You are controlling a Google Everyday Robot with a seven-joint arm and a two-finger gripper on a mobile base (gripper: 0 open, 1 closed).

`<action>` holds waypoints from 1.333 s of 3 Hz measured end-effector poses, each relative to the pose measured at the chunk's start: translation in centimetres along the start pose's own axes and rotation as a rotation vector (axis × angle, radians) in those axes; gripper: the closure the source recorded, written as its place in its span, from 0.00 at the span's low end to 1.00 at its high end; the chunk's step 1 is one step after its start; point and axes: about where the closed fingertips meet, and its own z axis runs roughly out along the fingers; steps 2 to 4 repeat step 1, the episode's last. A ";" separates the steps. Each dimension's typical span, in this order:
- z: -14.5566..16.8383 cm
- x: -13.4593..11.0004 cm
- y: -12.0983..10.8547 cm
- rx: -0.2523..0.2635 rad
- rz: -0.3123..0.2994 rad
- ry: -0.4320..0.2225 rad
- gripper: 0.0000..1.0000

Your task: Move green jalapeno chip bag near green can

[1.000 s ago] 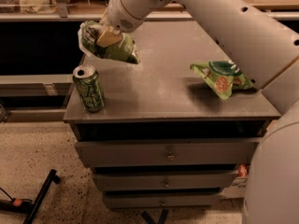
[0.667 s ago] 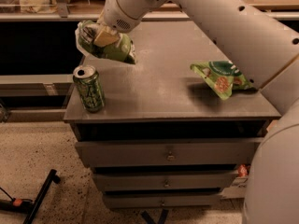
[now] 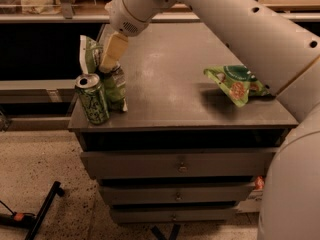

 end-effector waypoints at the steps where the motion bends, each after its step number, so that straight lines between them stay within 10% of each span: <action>1: 0.0 0.0 0.0 0.000 0.000 0.000 0.00; 4: 0.0 0.0 0.0 0.000 0.000 0.000 0.00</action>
Offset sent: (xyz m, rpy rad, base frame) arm 0.0000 0.0000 0.0000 0.0000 0.0000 0.0000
